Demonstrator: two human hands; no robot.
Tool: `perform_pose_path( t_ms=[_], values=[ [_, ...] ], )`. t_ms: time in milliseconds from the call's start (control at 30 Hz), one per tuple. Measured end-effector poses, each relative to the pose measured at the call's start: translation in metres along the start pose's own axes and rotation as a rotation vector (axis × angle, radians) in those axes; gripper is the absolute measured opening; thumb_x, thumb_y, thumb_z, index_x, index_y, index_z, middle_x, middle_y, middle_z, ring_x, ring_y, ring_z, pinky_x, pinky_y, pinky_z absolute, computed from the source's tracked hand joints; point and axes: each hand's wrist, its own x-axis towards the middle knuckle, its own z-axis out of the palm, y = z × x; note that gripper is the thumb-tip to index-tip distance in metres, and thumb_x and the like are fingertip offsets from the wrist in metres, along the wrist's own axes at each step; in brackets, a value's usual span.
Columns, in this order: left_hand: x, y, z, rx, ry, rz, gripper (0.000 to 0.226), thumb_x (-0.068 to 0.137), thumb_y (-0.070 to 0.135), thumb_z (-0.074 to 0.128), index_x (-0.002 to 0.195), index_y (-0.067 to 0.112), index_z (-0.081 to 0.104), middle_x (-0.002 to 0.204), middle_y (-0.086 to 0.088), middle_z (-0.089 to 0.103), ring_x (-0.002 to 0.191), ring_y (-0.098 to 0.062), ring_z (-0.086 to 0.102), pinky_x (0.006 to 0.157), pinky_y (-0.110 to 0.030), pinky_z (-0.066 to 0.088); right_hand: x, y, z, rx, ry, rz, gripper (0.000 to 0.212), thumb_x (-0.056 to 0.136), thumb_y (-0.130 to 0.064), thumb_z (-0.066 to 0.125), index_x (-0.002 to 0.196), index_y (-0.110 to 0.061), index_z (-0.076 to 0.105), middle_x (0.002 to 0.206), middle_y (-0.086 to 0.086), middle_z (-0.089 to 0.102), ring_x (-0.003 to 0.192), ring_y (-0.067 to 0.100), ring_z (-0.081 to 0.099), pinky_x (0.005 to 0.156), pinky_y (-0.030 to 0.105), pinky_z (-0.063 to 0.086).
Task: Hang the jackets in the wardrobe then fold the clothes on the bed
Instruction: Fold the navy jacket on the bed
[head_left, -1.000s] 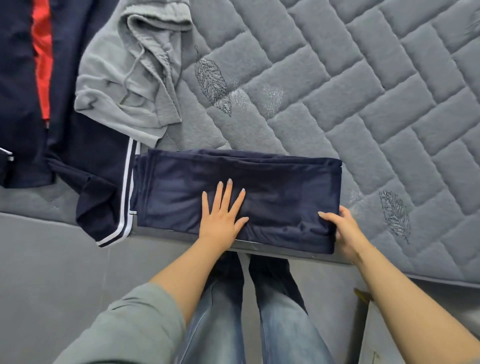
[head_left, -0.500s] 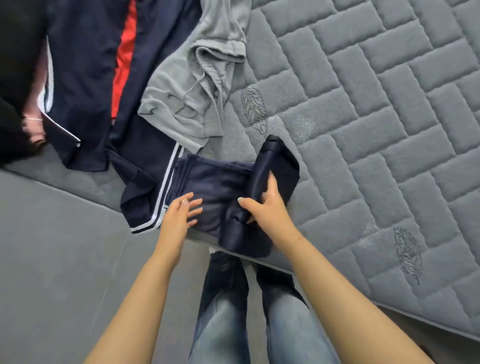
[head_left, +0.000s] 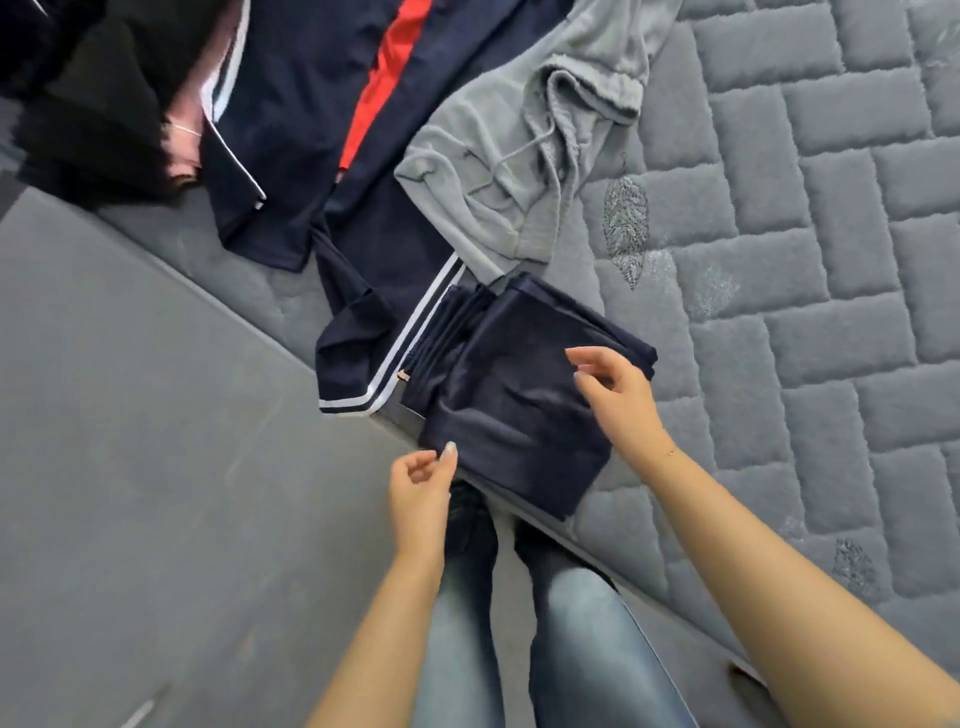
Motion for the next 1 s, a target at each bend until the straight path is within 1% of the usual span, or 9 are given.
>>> perform_pose_path(
  t_ms=[133,233,333,433,500,633,767,900,1000],
  values=[
    [0.002,-0.009,0.030,-0.243,0.116,-0.198,0.048,0.084,0.038,0.076,0.113,0.014,0.046,0.103,0.000,0.058,0.095,-0.019,0.060,0.093,-0.036,0.051,0.035,-0.005,-0.014,-0.345,0.055,-0.268,0.034,0.089,-0.005,0.064,0.123,-0.005,0.062,0.128,0.010,0.055,0.123,0.027,0.048,0.107,0.039,0.038],
    [0.008,-0.010,0.043,-0.273,0.222,-0.143,0.033,0.087,0.039,0.072,0.090,0.011,0.053,0.090,-0.004,0.058,0.082,-0.022,0.056,0.087,-0.039,0.053,0.069,-0.020,-0.009,-0.447,-0.057,-0.300,0.055,0.091,-0.024,0.067,0.140,-0.009,0.047,0.141,0.009,0.049,0.133,0.025,0.041,0.113,0.039,0.032],
    [0.000,-0.008,0.046,-0.285,0.312,0.051,0.037,0.087,0.037,0.072,0.073,0.012,0.048,0.071,0.001,0.048,0.068,-0.016,0.042,0.070,-0.033,0.044,0.094,-0.029,0.005,-0.367,-0.169,-0.170,0.059,0.088,-0.037,0.070,0.138,-0.014,0.048,0.133,0.006,0.057,0.125,0.019,0.051,0.109,0.038,0.038],
    [-0.014,-0.012,0.039,-0.287,0.246,0.173,0.022,0.084,0.046,0.071,0.079,0.026,0.065,0.077,0.011,0.066,0.075,-0.010,0.059,0.082,-0.030,0.048,0.102,-0.032,0.008,-0.096,-0.174,-0.142,0.024,0.092,-0.031,0.066,0.105,-0.010,0.065,0.097,0.002,0.065,0.091,0.013,0.060,0.092,0.037,0.051],
    [-0.017,-0.012,0.031,-0.290,0.225,0.213,0.012,0.085,0.045,0.070,0.083,0.033,0.069,0.085,0.013,0.072,0.083,-0.009,0.064,0.090,-0.035,0.049,0.108,-0.034,0.005,0.038,-0.177,-0.208,0.016,0.095,-0.027,0.062,0.090,-0.012,0.065,0.082,-0.002,0.062,0.079,0.008,0.056,0.079,0.031,0.050],
    [0.009,0.006,0.019,-0.478,0.228,0.281,0.007,0.094,0.019,0.066,0.089,0.021,0.069,0.087,0.003,0.071,0.085,-0.013,0.062,0.088,-0.031,0.051,0.123,-0.047,0.015,0.117,-0.287,-0.237,0.010,0.097,-0.022,0.058,0.094,-0.015,0.065,0.087,-0.001,0.063,0.084,0.009,0.056,0.082,0.029,0.047],
    [0.047,0.019,0.013,-0.600,0.183,0.168,0.016,0.099,0.016,0.057,0.113,0.012,0.065,0.099,0.004,0.068,0.091,-0.010,0.062,0.086,-0.023,0.049,0.141,-0.055,0.035,0.051,-0.394,-0.156,0.022,0.098,-0.014,0.055,0.117,-0.008,0.065,0.107,0.003,0.070,0.096,0.012,0.065,0.087,0.028,0.052],
    [0.035,-0.008,0.027,-0.480,0.238,0.067,0.036,0.093,0.025,0.066,0.126,0.015,0.055,0.118,0.008,0.064,0.107,-0.005,0.062,0.097,-0.024,0.047,0.125,-0.039,0.016,-0.177,-0.222,-0.229,0.040,0.094,-0.018,0.061,0.134,-0.012,0.056,0.130,0.001,0.059,0.115,0.011,0.055,0.103,0.024,0.041],
    [-0.013,-0.045,0.055,-0.424,0.394,0.051,0.024,0.086,0.028,0.075,0.098,0.025,0.054,0.093,0.012,0.060,0.083,-0.002,0.059,0.076,-0.008,0.045,0.088,-0.004,-0.028,-0.166,-0.057,-0.241,0.033,0.094,-0.017,0.061,0.127,-0.016,0.059,0.123,-0.006,0.056,0.117,0.012,0.052,0.103,0.023,0.038]
  ],
)
